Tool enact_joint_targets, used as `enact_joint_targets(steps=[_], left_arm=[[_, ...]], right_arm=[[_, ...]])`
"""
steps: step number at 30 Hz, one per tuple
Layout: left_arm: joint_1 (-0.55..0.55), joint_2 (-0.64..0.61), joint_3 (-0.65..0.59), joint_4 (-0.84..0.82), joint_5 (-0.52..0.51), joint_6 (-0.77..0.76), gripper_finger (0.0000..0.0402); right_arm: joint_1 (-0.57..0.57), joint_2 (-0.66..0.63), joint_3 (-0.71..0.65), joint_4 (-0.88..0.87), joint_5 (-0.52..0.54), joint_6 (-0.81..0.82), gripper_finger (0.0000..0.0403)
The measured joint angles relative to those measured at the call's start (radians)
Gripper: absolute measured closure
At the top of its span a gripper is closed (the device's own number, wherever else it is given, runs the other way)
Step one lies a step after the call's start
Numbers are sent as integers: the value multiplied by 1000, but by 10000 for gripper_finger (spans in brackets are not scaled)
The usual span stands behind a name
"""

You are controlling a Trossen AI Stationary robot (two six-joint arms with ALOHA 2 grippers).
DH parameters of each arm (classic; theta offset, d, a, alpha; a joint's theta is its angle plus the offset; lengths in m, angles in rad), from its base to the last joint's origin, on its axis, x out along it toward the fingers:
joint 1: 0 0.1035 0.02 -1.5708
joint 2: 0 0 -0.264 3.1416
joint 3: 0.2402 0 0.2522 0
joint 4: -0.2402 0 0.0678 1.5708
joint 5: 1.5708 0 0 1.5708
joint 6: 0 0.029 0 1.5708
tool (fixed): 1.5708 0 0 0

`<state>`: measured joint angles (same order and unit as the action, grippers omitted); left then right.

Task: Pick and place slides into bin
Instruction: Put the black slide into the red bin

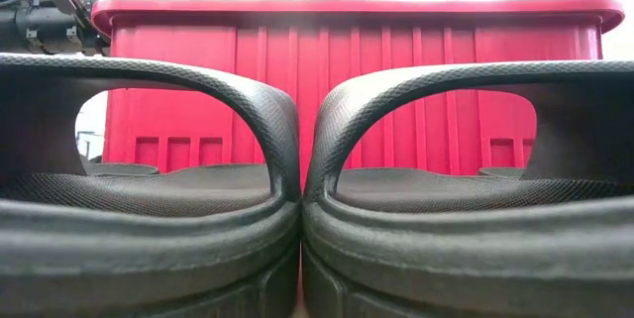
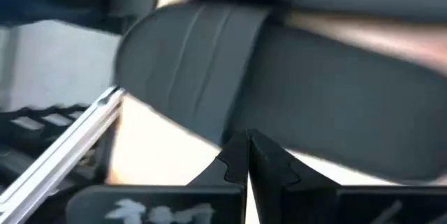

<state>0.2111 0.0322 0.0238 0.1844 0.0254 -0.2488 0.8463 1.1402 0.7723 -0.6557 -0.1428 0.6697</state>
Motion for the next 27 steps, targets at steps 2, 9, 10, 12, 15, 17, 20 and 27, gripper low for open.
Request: enact_joint_targets(steps=[2, 9, 10, 12, 15, 17, 20, 27], left_arm=[[0, 0, 0, 0, 0, 0, 378], [0, 0, 0, 0, -1, -24, 378], [0, 0, 0, 0, -1, -24, 378], [0, 0, 0, 0, -1, -32, 378], [0, 0, 0, 0, -1, -49, 378], [0, 0, 0, 0, -1, -49, 378], [0, 0, 0, 0, -1, -60, 378], [0, 0, 0, 0, -1, -67, 378]], right_arm=[[1, -11, -52, 94, -51, 23, 396], [-2, -27, -129, 319, -88, 176, 328], [-3, -27, -129, 318, -80, 193, 314], [-7, -26, -130, 320, -65, 224, 286], [-20, -26, -130, 331, -22, 253, 246], [-30, -26, -130, 330, 25, 280, 223], [-45, -19, -130, 330, 42, 279, 197], [-55, 9, -191, 427, 13, 304, 179]])
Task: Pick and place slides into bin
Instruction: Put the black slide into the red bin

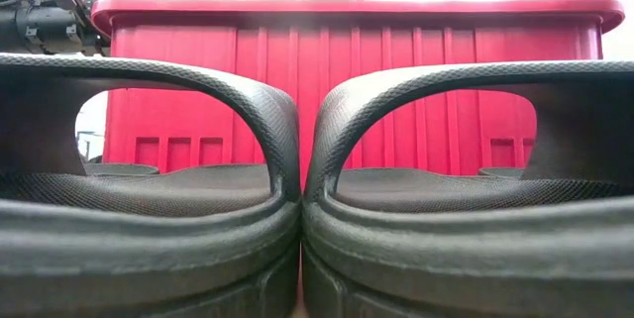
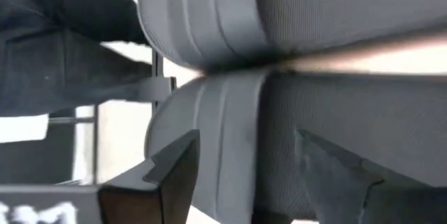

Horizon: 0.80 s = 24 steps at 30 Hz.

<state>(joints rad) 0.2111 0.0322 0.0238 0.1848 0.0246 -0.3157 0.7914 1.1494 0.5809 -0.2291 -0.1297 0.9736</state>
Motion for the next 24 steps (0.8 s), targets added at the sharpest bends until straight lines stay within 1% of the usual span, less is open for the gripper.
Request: enact_joint_targets(steps=[3, 7, 9, 12, 21, 24], left_arm=[[0, 0, 0, 0, 0, -8, 378], [0, 0, 0, 0, 1, -10, 378], [0, 0, 0, 1, 0, -20, 378], [0, 0, 0, 1, 1, -34, 378], [0, 0, 0, 2, 1, -31, 378], [0, 0, 0, 2, 1, -29, 378]], right_arm=[[2, 13, -44, 74, -29, 47, 179], [4, 20, -81, 154, -31, 59, 179], [4, 19, -84, 156, -36, 46, 179], [4, 19, -85, 150, -84, 4, 180], [10, 19, -85, 155, -84, -47, 204], [10, 29, -85, 167, -84, -57, 219]])
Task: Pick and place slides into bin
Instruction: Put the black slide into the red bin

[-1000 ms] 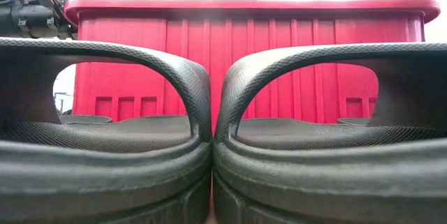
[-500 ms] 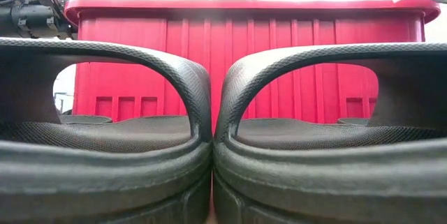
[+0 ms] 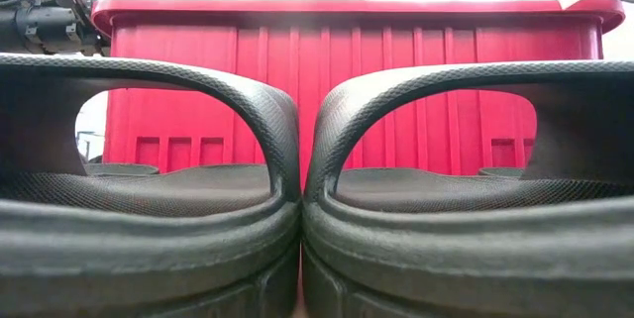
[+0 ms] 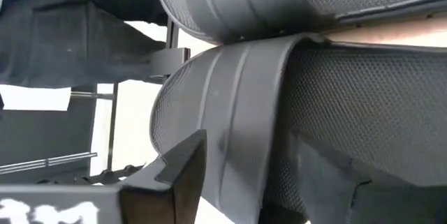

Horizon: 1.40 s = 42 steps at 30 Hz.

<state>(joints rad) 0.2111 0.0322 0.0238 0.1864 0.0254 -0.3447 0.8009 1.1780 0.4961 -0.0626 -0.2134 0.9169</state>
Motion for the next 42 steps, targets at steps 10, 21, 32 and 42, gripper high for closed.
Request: enact_joint_targets(steps=[10, 21, 32, 42], left_arm=[[0, 0, 0, 1, 0, 2, 378], [0, 0, 0, 1, 0, 1, 378], [0, 0, 0, 1, 0, 10, 378], [0, 0, 0, 1, 0, 11, 378]], right_arm=[[0, 90, 0, 163, -55, -1, 338], [1, 35, 58, 246, -107, 90, 397], [51, 18, 385, -103, -107, 8, 400], [9, 17, 719, -656, 57, -135, 402]])
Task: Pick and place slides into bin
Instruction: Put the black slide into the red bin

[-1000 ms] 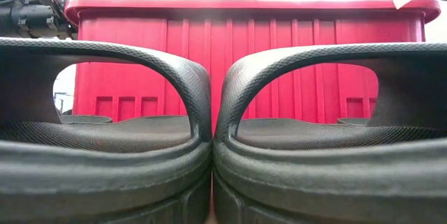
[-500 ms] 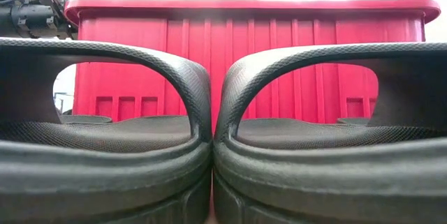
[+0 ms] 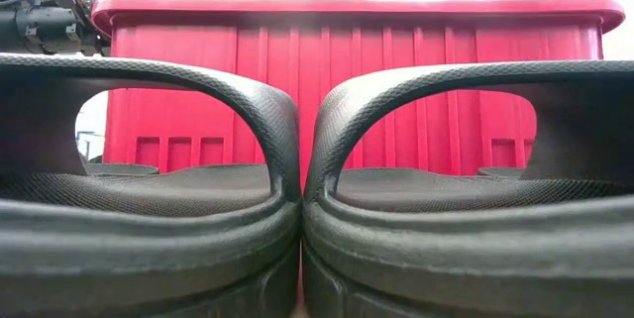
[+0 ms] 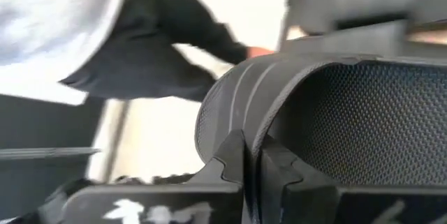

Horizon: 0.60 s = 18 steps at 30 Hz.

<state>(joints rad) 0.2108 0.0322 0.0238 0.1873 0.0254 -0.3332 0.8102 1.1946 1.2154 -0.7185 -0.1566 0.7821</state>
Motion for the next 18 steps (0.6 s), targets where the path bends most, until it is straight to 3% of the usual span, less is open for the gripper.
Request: enact_joint_targets(steps=[7, 18], left_arm=[[0, 0, 0, 0, 0, 16, 378], [0, 0, 0, 3, 0, 10, 378]], right_arm=[[-122, 0, 121, -220, 108, -167, 402], [-375, -7, 275, -280, 129, -592, 400]])
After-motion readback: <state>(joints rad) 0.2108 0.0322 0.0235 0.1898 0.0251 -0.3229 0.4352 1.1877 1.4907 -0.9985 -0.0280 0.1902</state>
